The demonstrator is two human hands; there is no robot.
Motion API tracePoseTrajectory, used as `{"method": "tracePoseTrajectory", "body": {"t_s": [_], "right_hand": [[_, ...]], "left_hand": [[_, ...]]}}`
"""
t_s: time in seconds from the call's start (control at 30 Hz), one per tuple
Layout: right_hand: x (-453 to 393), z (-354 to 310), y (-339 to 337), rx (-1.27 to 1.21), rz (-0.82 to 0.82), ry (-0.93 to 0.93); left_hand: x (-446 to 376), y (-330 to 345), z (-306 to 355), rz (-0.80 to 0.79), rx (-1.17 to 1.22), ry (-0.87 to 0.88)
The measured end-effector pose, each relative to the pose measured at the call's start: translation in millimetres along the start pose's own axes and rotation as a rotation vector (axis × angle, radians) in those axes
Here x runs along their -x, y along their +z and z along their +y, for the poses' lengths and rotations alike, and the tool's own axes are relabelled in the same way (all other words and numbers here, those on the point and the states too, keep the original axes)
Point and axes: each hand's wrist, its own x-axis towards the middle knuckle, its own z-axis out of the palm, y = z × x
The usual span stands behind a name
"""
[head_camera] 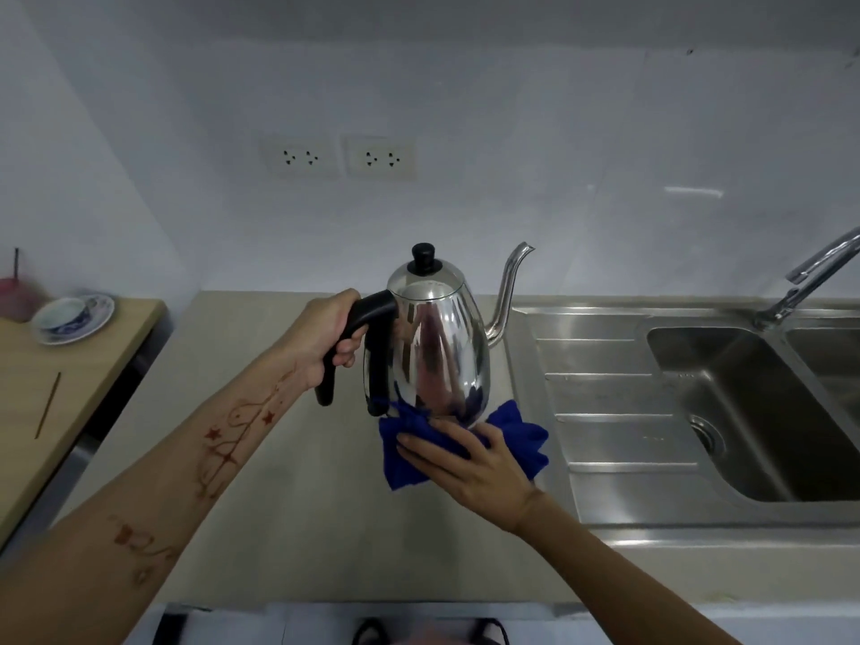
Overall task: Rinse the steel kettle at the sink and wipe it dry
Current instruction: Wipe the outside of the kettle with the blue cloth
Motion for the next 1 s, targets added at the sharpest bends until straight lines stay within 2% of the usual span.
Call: {"method": "tracePoseTrajectory", "body": {"t_s": [0.13, 0.2, 0.33, 0.43, 0.5, 0.57, 0.63, 0.7, 0.77, 0.83, 0.9, 0.93, 1.0], "right_hand": [[24.6, -18.1, 12.8, -0.117, -0.146, 0.179], [32.7, -22.9, 19.1, -0.179, -0.260, 0.330], [30.5, -31.5, 35.7, -0.315, -0.402, 0.912], [23.0, -38.9, 57.3, -0.322, -0.490, 1.210], [23.9, -42.2, 67.1, -0.329, -0.578, 1.288], [31.2, -45.2, 75.0, -0.359, -0.736, 1.336], [44.3, -50.6, 81.2, -0.345, -0.877, 1.307], [53.1, -55.5, 82.6, -0.303, -0.922, 1.250], [50.7, -52.8, 80.3, -0.329, -0.856, 1.222], [32.5, -40.4, 74.6, -0.482, -0.611, 1.247], [0.5, -17.3, 68.1, -0.883, -0.299, 1.417], [-15.3, -3.9, 67.7, -1.123, -0.199, 1.504], [-38.2, 19.6, 72.9, -1.433, -0.116, 1.610]], "left_hand": [[-5.7, -8.3, -18.5, 0.107, -0.008, 0.008], [-11.5, -13.7, -28.6, 0.143, -0.008, 0.001], [-24.6, -21.6, -52.5, 0.190, -0.015, -0.029], [-33.5, -21.9, -68.8, 0.217, 0.005, -0.073], [-36.7, -21.4, -78.2, 0.221, 0.020, -0.089], [-40.9, -20.8, -85.9, 0.206, 0.029, -0.091], [-44.3, -19.9, -92.1, 0.193, 0.029, -0.093], [-47.6, -18.8, -97.4, 0.178, 0.019, -0.094], [-51.0, -19.4, -100.6, 0.166, 0.007, -0.093], [-55.7, -21.1, -101.1, 0.145, -0.001, -0.088], [-63.0, -23.6, -99.5, 0.128, -0.013, -0.086], [-67.7, -24.8, -97.8, 0.122, -0.016, -0.082], [-78.8, -26.6, -93.1, 0.107, -0.015, -0.072]]}}
